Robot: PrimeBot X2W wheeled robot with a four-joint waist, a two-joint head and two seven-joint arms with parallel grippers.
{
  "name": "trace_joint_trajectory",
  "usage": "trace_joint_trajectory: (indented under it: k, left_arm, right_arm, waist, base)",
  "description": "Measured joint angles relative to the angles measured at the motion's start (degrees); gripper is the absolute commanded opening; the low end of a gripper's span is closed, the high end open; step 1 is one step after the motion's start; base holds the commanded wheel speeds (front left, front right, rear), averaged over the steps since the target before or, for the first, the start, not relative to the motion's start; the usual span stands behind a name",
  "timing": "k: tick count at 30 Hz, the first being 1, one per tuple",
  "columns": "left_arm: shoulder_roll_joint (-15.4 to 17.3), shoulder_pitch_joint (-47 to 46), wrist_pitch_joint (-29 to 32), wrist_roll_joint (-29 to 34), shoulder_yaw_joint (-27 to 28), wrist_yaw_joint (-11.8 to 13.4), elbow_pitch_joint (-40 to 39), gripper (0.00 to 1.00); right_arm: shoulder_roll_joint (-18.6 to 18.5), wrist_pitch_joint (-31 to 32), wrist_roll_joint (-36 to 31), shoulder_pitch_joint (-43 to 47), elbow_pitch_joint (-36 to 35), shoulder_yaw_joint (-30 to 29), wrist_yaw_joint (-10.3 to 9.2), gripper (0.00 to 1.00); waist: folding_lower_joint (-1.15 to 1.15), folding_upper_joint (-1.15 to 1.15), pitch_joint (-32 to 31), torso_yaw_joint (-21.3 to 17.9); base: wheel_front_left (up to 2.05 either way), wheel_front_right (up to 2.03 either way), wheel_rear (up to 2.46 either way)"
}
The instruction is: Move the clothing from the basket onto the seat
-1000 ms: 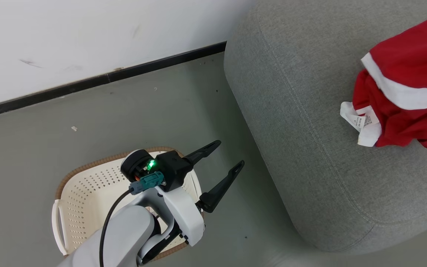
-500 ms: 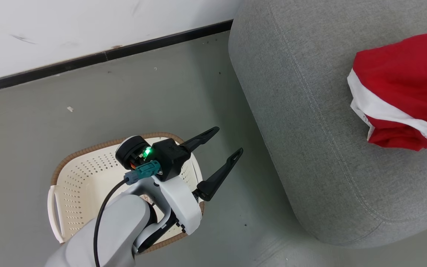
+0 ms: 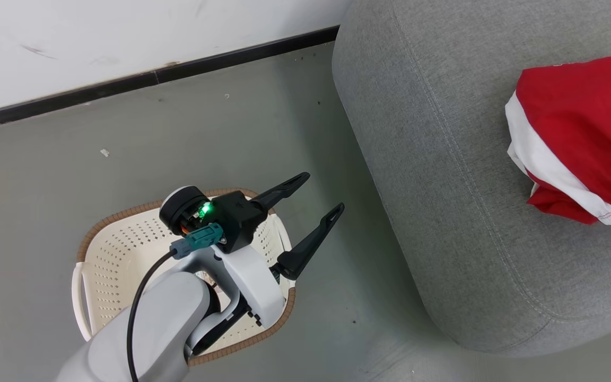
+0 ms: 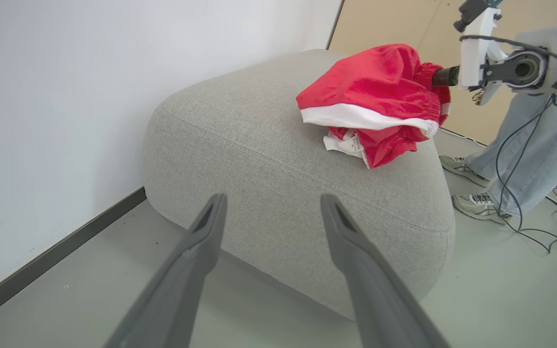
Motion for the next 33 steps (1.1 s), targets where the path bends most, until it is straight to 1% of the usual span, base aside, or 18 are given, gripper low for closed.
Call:
trace_joint_trajectory:
  k: [5, 11, 18, 22, 27, 29, 33]
  left_arm:
    - [-0.02, 0.00, -0.75, -0.01, 0.10, -0.18, 0.20, 1.00]
    - [-0.16, 0.00, -1.64, -0.11, 0.21, -0.22, 0.69, 1.00]
    - [-0.23, 0.05, -2.96, -0.74, 0.56, -0.24, 1.88, 1.00]
    - [-0.23, 0.38, -3.87, -1.14, 0.82, -0.24, 2.55, 1.00]
    - [-0.42, 1.54, -4.99, -1.71, 1.12, -0.24, 3.44, 1.00]
    - [-0.64, 2.09, -5.48, -2.10, 1.45, -0.24, 3.69, 1.00]
    - [-0.92, 3.57, -6.37, -2.77, 1.94, -0.23, 4.37, 1.00]
  right_arm:
    - [-0.02, 2.67, 0.02, -0.73, 1.29, 1.85, 0.00, 1.00]
    - [-0.54, 5.54, 1.16, -1.98, 1.20, 4.61, 0.00, 1.00]
    - [-0.56, 10.72, 5.78, -1.66, 1.12, 7.62, 0.00, 1.00]
    - [-0.69, 14.62, 9.29, 0.47, 1.03, 8.67, 0.00, 1.00]
    - [-1.13, 18.00, 13.68, 1.79, -1.90, 10.35, 0.00, 1.00]
    - [-1.97, 19.20, 15.00, 1.88, -3.08, 10.82, 0.00, 1.00]
    - [-5.49, 21.71, 16.56, 4.06, -4.64, 11.94, 0.00, 1.00]
  waist:
    - [0.00, 0.00, -0.77, -0.01]
    - [0.00, 0.00, -2.17, -0.11]
    - [0.00, 0.00, -4.44, -0.23]
    - [0.00, 0.00, -6.02, -0.31]
    - [0.00, 0.00, -8.21, -0.42]
    - [0.00, 0.00, -9.12, -0.46]
    - [0.00, 0.00, -10.94, -0.50]
  base:
    - [0.00, 0.00, 0.00]
    - [0.00, 0.00, 0.00]
    - [0.00, 0.00, 0.00]
    - [0.00, 0.00, 0.00]
    - [0.00, 0.00, 0.00]
    - [0.00, 0.00, 0.00]
    - [0.00, 0.00, 0.00]
